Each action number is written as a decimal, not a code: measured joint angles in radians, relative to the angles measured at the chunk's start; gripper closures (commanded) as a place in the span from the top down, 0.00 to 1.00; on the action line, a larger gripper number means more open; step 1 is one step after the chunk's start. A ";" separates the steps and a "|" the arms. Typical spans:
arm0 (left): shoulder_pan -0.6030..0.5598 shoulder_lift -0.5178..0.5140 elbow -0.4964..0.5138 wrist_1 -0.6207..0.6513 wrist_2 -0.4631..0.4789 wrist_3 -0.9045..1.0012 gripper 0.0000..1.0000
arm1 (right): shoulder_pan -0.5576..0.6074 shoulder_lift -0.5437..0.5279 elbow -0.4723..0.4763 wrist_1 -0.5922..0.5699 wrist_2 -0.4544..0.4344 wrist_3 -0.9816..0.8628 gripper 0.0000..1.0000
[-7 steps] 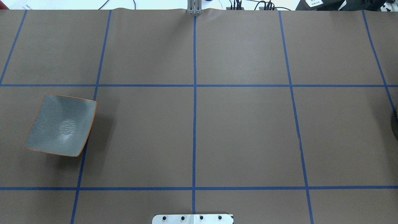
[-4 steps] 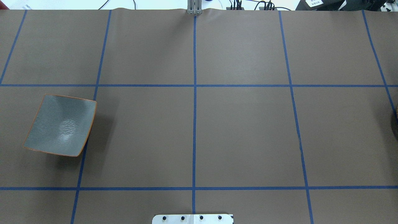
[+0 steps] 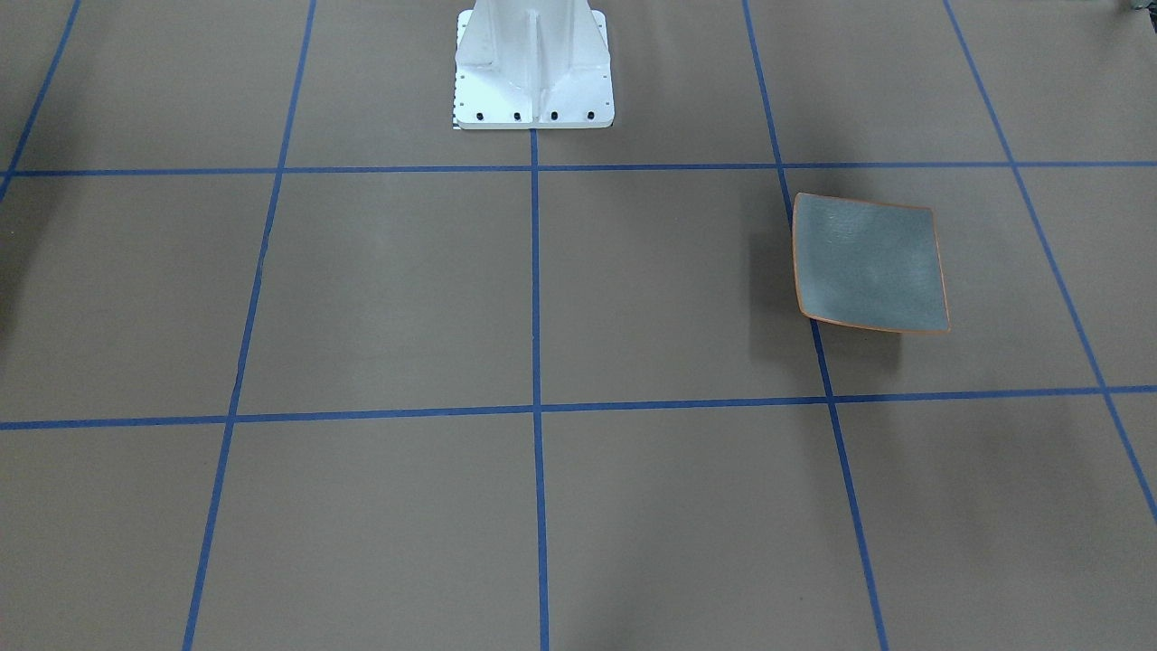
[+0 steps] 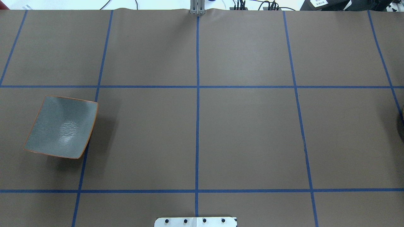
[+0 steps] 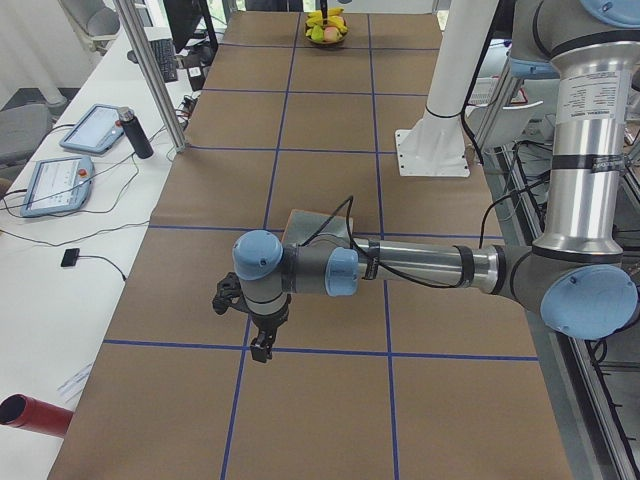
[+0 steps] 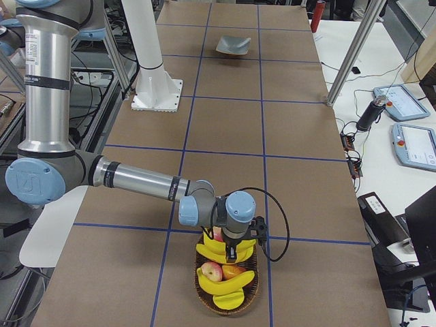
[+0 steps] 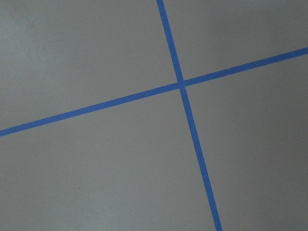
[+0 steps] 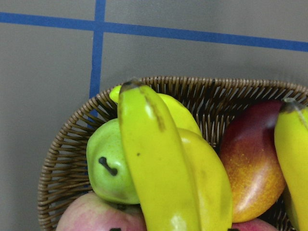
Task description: Transfer all bananas from basket to plate
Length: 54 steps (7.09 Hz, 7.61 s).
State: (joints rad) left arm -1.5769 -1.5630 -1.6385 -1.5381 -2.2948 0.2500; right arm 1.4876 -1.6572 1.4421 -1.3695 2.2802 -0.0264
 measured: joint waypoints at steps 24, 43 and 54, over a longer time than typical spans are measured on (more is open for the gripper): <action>0.011 -0.084 0.005 -0.001 -0.056 -0.140 1.00 | 0.054 0.306 0.103 -0.036 0.369 0.357 0.00; 0.682 -0.623 -0.174 -0.656 -0.250 -1.834 0.98 | -0.786 0.728 0.510 -0.011 -0.088 1.597 0.00; 0.822 -0.667 -0.167 -0.659 -0.323 -1.545 0.86 | -0.787 0.728 0.507 0.090 -0.087 1.526 0.00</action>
State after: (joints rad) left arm -0.7547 -2.2303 -1.8052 -2.1966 -2.6181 -1.2952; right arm 0.7011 -0.9296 1.9487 -1.2798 2.1931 1.4992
